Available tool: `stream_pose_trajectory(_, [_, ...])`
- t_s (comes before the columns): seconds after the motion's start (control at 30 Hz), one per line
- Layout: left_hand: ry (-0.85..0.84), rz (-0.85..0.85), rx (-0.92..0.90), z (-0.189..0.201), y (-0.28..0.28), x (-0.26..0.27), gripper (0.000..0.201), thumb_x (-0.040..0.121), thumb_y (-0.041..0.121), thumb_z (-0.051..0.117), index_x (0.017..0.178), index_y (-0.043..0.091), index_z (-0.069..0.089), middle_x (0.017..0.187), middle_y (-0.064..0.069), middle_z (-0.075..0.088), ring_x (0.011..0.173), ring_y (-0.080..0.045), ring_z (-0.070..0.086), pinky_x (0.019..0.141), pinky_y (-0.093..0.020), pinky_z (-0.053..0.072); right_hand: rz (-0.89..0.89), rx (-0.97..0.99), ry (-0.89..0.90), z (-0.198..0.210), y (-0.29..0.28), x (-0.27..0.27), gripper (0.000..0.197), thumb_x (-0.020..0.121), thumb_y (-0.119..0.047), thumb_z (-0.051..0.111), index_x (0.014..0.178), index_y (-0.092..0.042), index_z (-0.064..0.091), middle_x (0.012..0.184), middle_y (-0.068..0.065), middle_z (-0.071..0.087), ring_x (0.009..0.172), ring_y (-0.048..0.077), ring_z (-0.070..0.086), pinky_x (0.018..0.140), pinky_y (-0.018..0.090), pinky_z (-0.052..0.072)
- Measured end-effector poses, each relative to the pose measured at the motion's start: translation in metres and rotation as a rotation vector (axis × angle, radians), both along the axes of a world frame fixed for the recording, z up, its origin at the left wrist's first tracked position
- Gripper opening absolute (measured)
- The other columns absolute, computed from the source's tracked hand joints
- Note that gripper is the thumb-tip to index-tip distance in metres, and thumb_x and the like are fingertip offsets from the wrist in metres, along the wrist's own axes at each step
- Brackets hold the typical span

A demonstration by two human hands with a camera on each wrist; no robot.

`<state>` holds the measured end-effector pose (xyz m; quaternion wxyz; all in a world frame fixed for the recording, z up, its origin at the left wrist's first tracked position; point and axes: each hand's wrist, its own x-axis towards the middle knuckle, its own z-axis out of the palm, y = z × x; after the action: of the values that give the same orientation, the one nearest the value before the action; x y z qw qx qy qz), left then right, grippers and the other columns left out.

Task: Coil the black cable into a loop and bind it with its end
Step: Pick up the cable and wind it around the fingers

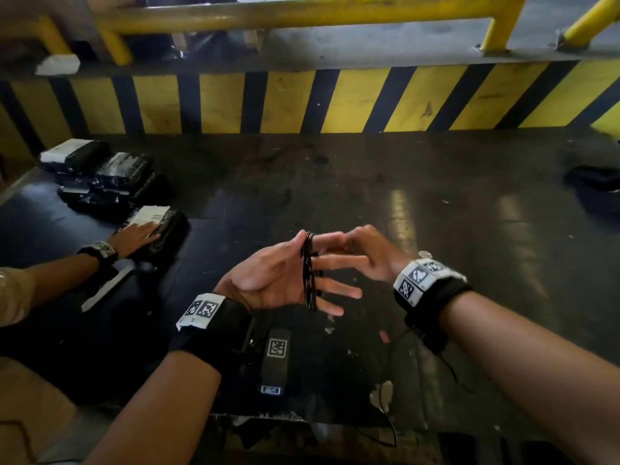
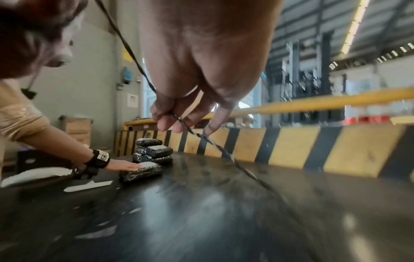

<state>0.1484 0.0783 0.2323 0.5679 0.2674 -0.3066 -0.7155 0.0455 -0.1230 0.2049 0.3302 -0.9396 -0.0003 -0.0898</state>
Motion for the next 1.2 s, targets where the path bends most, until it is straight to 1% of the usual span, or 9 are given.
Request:
stream_pose_trajectory(0.07, [-0.016,0.042,-0.026,0.008,-0.004,0.001,0.048,0.100,0.045,0.045,0.140,0.021,0.057,0.163,-0.026,0.022,0.136,-0.055,0.039,0.106,-0.070,0.034,-0.008,-0.015,0.023,-0.018,0.018,-0.008,0.032,0.098,-0.008,0.062,0.079,-0.023,0.082,0.076,-0.014,0.073,0.074,-0.003,0.071,0.070,0.016,0.050])
stream_pose_trajectory(0.13, [-0.042,0.087,-0.029,0.010,-0.011,0.005,0.049,0.101,0.046,0.042,0.142,0.022,0.055,0.164,-0.023,0.023,0.132,-0.049,0.048,0.104,-0.063,0.043,0.027,0.064,0.017,-0.039,0.039,-0.011,0.024,0.098,-0.007,0.064,0.084,-0.017,0.082,0.089,-0.011,0.076,0.080,-0.009,0.068,0.077,0.016,0.051])
stream_pose_trajectory(0.3, [-0.106,0.195,0.031,-0.015,-0.019,0.027,0.054,0.100,0.050,0.037,0.149,0.029,0.047,0.164,-0.020,0.027,0.142,-0.062,0.022,0.112,-0.071,0.027,0.106,0.188,0.080,-0.056,0.066,-0.019,0.020,0.100,-0.022,0.064,0.109,-0.011,0.079,0.090,0.000,0.079,0.079,-0.003,0.071,0.075,0.009,0.049])
stream_pose_trajectory(0.5, [-0.117,0.315,0.212,-0.049,-0.022,0.048,0.055,0.098,0.052,0.042,0.150,0.034,0.045,0.162,-0.016,0.033,0.134,-0.053,0.044,0.109,-0.067,0.038,0.046,0.191,0.193,-0.053,0.072,-0.030,0.022,0.102,-0.025,0.060,0.109,-0.015,0.077,0.086,0.001,0.079,0.074,0.008,0.073,0.070,0.017,0.055])
stream_pose_trajectory(0.63, [-0.195,0.327,0.322,-0.067,-0.025,0.049,0.052,0.101,0.051,0.039,0.149,0.034,0.048,0.163,-0.014,0.028,0.136,-0.053,0.041,0.112,-0.068,0.033,0.018,0.091,0.351,-0.030,0.070,-0.033,0.027,0.104,-0.028,0.054,0.087,-0.016,0.072,0.075,-0.001,0.073,0.065,0.009,0.073,0.074,0.030,0.060])
stream_pose_trajectory(0.77, [-0.254,0.260,0.406,-0.079,-0.027,0.041,0.049,0.102,0.046,0.041,0.145,0.025,0.054,0.156,-0.015,0.039,0.130,-0.044,0.053,0.108,-0.064,0.040,0.024,-0.143,0.439,0.017,0.062,-0.027,0.020,0.103,-0.026,0.053,0.091,-0.021,0.070,0.086,-0.008,0.068,0.077,0.010,0.069,0.079,0.038,0.061])
stream_pose_trajectory(0.9, [-0.282,0.179,0.474,-0.091,-0.026,0.031,0.051,0.100,0.046,0.046,0.143,0.020,0.052,0.153,-0.013,0.046,0.119,-0.044,0.058,0.111,-0.067,0.035,-0.015,-0.347,0.395,0.061,0.043,-0.011,0.017,0.096,-0.021,0.059,0.092,-0.016,0.075,0.093,0.004,0.069,0.081,0.023,0.070,0.076,0.045,0.061])
stream_pose_trajectory(1.03, [-0.298,0.076,0.421,-0.090,-0.023,0.025,0.054,0.103,0.049,0.041,0.153,0.028,0.043,0.164,-0.006,0.031,0.137,-0.052,0.039,0.109,-0.062,0.040,-0.064,-0.391,0.331,0.082,0.025,0.010,0.013,0.087,-0.020,0.068,0.093,-0.024,0.078,0.098,0.004,0.067,0.084,0.028,0.069,0.080,0.045,0.061])
stream_pose_trajectory(1.2, [-0.247,0.055,0.342,-0.076,-0.021,0.019,0.055,0.102,0.049,0.037,0.152,0.028,0.044,0.162,-0.009,0.035,0.133,-0.052,0.037,0.111,-0.065,0.035,-0.075,-0.384,0.322,0.090,0.012,0.032,0.017,0.083,-0.027,0.066,0.091,-0.029,0.080,0.087,-0.004,0.072,0.081,0.022,0.071,0.081,0.043,0.061])
